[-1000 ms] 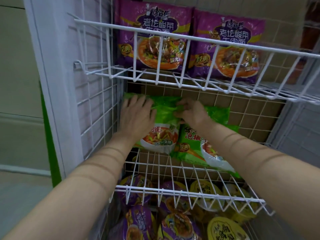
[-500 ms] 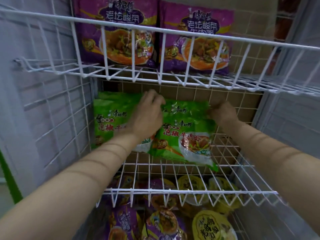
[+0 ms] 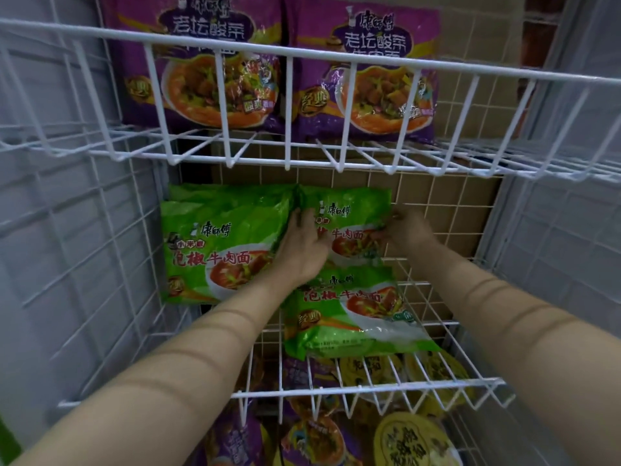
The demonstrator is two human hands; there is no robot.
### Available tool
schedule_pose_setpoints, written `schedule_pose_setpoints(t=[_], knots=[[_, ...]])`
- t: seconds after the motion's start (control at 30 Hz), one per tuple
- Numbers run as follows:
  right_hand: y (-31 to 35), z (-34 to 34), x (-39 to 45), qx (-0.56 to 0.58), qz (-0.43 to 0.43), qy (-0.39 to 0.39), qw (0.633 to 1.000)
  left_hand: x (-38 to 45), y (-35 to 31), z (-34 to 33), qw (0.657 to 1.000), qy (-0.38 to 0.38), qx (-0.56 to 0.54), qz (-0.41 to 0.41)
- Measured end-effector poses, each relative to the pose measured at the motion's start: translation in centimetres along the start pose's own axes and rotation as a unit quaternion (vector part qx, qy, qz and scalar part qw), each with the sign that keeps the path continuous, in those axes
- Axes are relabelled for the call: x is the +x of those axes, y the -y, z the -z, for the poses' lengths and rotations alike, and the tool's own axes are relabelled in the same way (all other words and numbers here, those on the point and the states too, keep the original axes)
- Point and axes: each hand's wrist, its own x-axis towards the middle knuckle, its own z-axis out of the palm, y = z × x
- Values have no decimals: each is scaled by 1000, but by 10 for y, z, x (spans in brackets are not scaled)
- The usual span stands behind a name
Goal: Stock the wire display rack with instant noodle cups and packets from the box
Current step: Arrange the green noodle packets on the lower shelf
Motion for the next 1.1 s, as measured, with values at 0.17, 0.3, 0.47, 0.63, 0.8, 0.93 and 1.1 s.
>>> schedule_pose_setpoints(t=[0.17,0.3,0.47,0.63,0.8,0.93,1.1], knots=[[4,20,-15,-43,-38,68,996,-6,4,5,997,36,62,-37],[-2,28,-25,-136,-128,174,967,-12,4,3,988,38,137,-58],[-3,21,-42,-169,-156,253,940,-19,6,7,984,44,150,-90],[1,16,-45,-99,-84,203,971,-25,2,6,982,68,130,-119],[4,15,-36,68,29,33,997,-26,-3,4,977,2,150,-153],[10,9,-34,151,39,17,988,-26,-1,5,964,-37,207,-162],[6,15,-34,195,-24,0,981,-26,0,3,944,-29,273,-181]])
